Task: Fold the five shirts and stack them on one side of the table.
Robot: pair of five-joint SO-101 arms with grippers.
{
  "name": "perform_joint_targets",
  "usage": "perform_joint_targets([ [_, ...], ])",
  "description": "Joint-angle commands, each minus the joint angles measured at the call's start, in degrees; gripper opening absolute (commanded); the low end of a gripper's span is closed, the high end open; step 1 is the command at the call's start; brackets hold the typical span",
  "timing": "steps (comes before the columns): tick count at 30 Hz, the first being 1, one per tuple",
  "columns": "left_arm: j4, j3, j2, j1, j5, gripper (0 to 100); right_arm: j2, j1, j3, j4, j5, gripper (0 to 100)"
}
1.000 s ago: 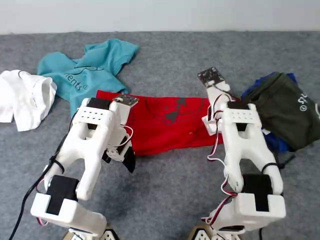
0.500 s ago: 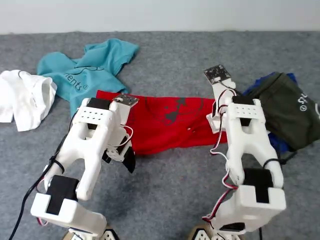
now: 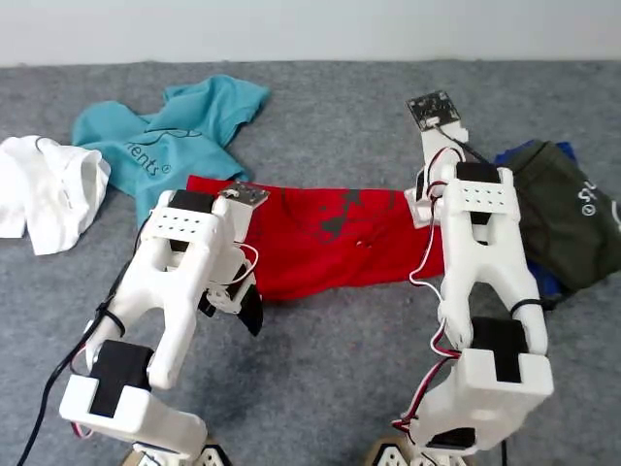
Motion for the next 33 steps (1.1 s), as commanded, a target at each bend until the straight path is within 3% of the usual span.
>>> perform_joint_targets([
  [1, 0.5, -1.4, -0.3, -0.2, -1.0, 28, -1.2, 0.3, -2.5, 6.8, 1.2, 24.4],
  [9, 0.2, -0.3, -0.3, -0.2, -4.4, 28, -5.8, -4.1, -2.0, 15.3, 1.7, 24.4],
  [18, 0.2, -0.4, -0.3, -0.2, -4.3, 28, -1.8, -13.9, -0.1, 9.5, -1.5, 24.4],
  [33, 0.2, -0.2, -0.3, -0.3, -4.4, 28, 9.9, -17.2, 0.0, 0.1, -1.6, 24.3],
])
